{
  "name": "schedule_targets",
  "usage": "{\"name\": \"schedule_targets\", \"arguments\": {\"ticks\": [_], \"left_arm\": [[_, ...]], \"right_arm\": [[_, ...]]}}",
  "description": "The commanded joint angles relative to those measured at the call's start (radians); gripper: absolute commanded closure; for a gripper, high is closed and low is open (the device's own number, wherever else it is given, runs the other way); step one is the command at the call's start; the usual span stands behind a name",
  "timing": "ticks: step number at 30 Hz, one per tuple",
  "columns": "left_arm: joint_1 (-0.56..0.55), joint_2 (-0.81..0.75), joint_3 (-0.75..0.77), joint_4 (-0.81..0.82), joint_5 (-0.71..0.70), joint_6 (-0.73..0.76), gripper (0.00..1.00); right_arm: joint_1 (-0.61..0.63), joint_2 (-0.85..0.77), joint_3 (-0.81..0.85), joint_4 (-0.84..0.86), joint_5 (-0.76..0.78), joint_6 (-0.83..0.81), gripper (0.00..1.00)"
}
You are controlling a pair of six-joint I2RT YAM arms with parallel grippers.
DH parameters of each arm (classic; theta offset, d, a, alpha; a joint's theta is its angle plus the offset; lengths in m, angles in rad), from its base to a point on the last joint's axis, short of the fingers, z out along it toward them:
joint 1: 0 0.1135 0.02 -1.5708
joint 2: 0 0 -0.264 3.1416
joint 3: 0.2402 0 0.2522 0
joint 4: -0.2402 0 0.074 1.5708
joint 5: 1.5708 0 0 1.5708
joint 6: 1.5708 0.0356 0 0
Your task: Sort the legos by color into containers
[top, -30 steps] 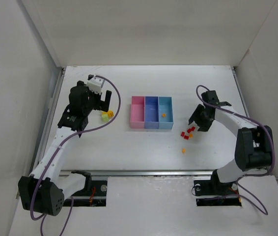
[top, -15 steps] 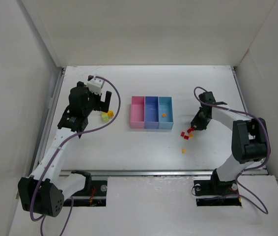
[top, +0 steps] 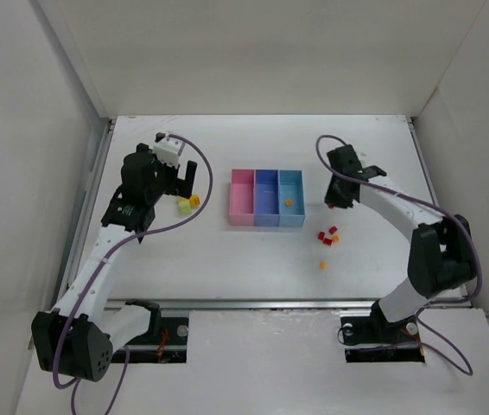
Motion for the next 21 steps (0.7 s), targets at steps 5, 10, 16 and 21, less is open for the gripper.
{"name": "schedule_targets", "arguments": {"ticks": [5, 10, 16, 21], "left_arm": [[-0.003, 0.003, 0.005, 0.038, 0.004, -0.025, 0.00], [-0.003, 0.014, 0.059, -0.022, 0.070, -0.027, 0.00], [-0.003, 0.014, 0.073, -0.063, 0.208, 0.032, 0.00], [-0.003, 0.014, 0.039, -0.063, 0.277, 0.032, 0.00]], "right_arm": [[0.310, -0.020, 0.281, 0.176, -0.099, -0.300, 1.00], [0.388, 0.155, 0.422, 0.110, -0.112, -0.364, 1.00], [0.388, 0.227, 0.454, 0.132, -0.165, -0.364, 0.91], [0.388, 0.259, 0.467, 0.132, -0.210, -0.373, 0.63]]}}
